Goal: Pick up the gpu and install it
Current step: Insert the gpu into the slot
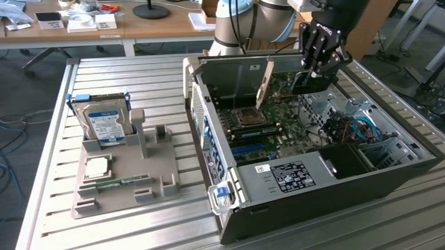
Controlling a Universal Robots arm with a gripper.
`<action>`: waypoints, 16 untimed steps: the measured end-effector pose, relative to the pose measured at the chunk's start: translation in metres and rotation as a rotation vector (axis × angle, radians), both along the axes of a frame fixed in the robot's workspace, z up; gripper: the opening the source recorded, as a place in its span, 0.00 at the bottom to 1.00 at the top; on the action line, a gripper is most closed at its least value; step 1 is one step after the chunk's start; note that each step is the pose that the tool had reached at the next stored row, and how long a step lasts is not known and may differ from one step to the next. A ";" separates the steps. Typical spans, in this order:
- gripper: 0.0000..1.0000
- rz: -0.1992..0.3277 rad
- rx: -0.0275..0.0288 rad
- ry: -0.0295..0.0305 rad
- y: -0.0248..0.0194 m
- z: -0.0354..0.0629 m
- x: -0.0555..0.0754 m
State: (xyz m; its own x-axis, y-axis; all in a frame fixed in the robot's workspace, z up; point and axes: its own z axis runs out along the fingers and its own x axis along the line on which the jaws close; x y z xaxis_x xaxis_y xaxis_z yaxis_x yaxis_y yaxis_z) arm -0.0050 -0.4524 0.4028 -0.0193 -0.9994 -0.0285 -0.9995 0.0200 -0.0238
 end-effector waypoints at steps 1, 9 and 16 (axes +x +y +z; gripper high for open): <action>0.27 0.000 0.0000 0.0000 0.0000 0.0000 -0.001; 0.27 0.000 0.0000 0.0000 0.0000 -0.0001 -0.003; 0.27 0.000 0.0001 0.0014 0.0000 -0.0073 -0.003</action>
State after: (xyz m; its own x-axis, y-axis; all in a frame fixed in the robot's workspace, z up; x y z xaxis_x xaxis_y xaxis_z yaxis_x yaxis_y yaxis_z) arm -0.0080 -0.4524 0.3955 -0.0195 -0.9994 -0.0286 -0.9995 0.0201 -0.0224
